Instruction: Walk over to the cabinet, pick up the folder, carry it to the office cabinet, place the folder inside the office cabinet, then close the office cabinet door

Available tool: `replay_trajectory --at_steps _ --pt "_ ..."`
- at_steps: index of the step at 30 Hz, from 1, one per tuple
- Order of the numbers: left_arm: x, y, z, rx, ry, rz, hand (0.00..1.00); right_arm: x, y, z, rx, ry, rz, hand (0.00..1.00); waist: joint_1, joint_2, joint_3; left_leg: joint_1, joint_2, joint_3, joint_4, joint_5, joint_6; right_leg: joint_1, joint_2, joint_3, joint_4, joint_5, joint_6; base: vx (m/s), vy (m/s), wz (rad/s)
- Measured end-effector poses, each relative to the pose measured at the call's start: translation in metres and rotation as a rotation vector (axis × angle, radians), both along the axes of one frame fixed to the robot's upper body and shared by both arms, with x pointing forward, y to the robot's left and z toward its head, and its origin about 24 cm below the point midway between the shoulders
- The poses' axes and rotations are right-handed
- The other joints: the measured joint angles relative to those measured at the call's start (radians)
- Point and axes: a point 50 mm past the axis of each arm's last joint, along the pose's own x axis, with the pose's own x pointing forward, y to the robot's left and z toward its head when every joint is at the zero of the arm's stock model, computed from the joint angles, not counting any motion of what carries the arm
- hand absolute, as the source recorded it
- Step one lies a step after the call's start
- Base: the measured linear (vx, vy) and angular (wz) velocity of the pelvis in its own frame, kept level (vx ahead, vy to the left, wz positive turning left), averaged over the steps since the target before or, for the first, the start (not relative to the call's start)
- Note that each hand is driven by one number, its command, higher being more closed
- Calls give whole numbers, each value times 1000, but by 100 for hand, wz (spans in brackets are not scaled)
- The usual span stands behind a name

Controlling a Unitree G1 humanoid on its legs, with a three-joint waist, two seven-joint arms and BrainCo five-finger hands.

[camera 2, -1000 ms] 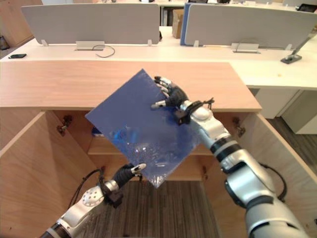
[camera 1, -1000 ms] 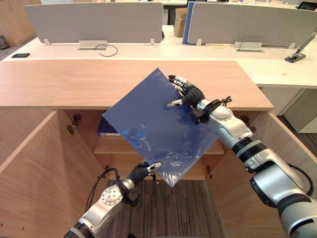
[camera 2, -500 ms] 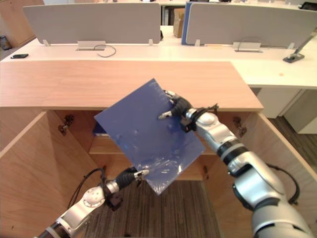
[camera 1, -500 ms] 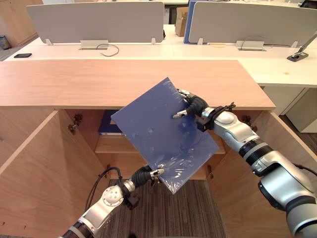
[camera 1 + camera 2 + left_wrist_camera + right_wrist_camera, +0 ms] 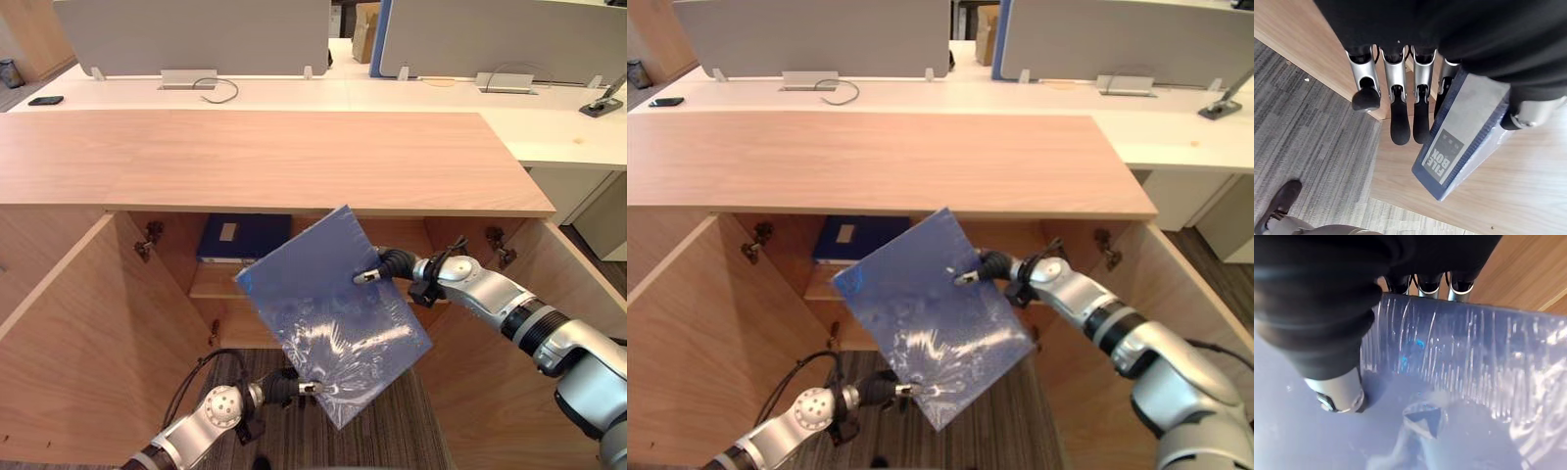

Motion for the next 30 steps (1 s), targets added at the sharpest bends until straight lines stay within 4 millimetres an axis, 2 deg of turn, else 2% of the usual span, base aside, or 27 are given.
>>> replay_trajectory --at_steps 3,9,10,16,20,23,25,26,28,30 --pt "-5 6 -8 58 8 -5 100 -10 9 1 2 -5 80 100 -3 0 5 0 1 0 1 -2 -2 1 1 1 -1 0 0 0 0 0" --pt "-13 9 -14 93 20 -15 100 -18 8 -10 8 24 85 100 -7 2 16 3 2 1 5 -3 -3 5 2 1 -1 0 0 0 0 0" --pt "-14 9 -15 95 23 -15 0 -19 8 -11 10 27 87 100 -10 3 21 3 3 1 8 -4 -4 6 2 1 -1 0 0 0 0 0" --pt "-24 11 -20 119 40 -17 0 -29 22 -15 52 37 137 100 -19 7 25 2 8 1 11 -6 -7 6 7 3 -1 -1 -1 0 0 0" --pt "-28 15 -26 69 82 105 0 -31 41 -18 157 44 150 100 -22 7 26 2 10 1 12 -6 -8 6 9 3 -1 -1 -2 0 0 0" --pt "-32 24 -39 -65 210 327 0 -29 53 -29 198 88 144 100 -17 7 26 2 10 1 12 -6 -7 6 9 3 0 -1 -2 0 0 0" --pt "-36 29 -54 -240 364 558 0 -33 58 -48 220 158 111 100 -8 5 27 2 9 0 11 -6 -7 6 8 3 0 -1 -2 0 0 0" --pt "-39 31 -58 -297 412 629 0 -34 58 -52 227 177 100 100 -6 5 27 3 9 0 11 -6 -7 5 8 3 0 -1 -2 0 0 0" --pt "-47 44 -73 -475 547 906 0 -37 54 -72 285 264 0 100 -2 4 28 5 7 0 7 -6 -7 4 7 2 4 -1 -1 0 0 0" --pt "-52 52 -80 -569 589 1072 0 -43 52 -86 328 321 -73 100 0 5 28 12 5 0 2 -5 -7 5 5 2 5 -3 1 0 0 0"
